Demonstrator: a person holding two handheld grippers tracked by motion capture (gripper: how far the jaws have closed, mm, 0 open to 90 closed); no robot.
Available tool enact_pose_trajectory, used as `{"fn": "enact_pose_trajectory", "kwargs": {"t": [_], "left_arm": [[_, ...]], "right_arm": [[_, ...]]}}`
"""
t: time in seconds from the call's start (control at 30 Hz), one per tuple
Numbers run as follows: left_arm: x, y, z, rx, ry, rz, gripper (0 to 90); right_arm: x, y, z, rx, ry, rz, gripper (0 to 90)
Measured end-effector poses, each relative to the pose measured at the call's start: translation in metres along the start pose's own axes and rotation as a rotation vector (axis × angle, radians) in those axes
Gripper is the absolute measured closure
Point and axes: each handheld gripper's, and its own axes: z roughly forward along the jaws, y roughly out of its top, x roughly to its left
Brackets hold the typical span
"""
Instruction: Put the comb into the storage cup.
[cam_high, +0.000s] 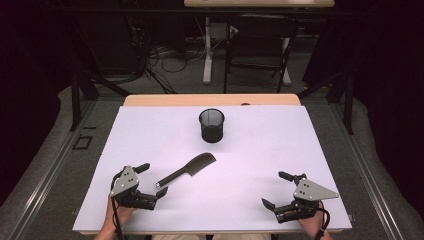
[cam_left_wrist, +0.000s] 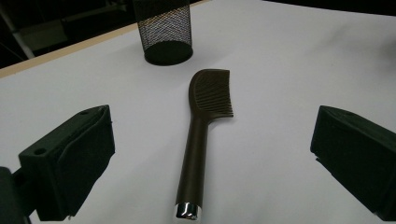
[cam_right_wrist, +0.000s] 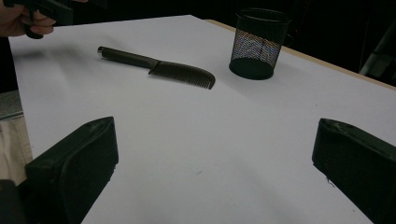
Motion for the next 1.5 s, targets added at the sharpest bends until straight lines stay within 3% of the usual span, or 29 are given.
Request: {"fn": "enact_pose_trajectory", "kwargs": {"t": [0.9,1.5], "left_arm": [[0.020,0.025,0.015,0.092,-0.013,-0.019,0.0],[0.022,0.045,0.033,0.253,-0.045,0.002,0.0]], "right_arm": [[-0.002,-0.001,0.002,0.016,0.008,-0.001,0.2],[-0.002,-0.002,0.000,0.014,-0.001,-0.001,0.1]]}}
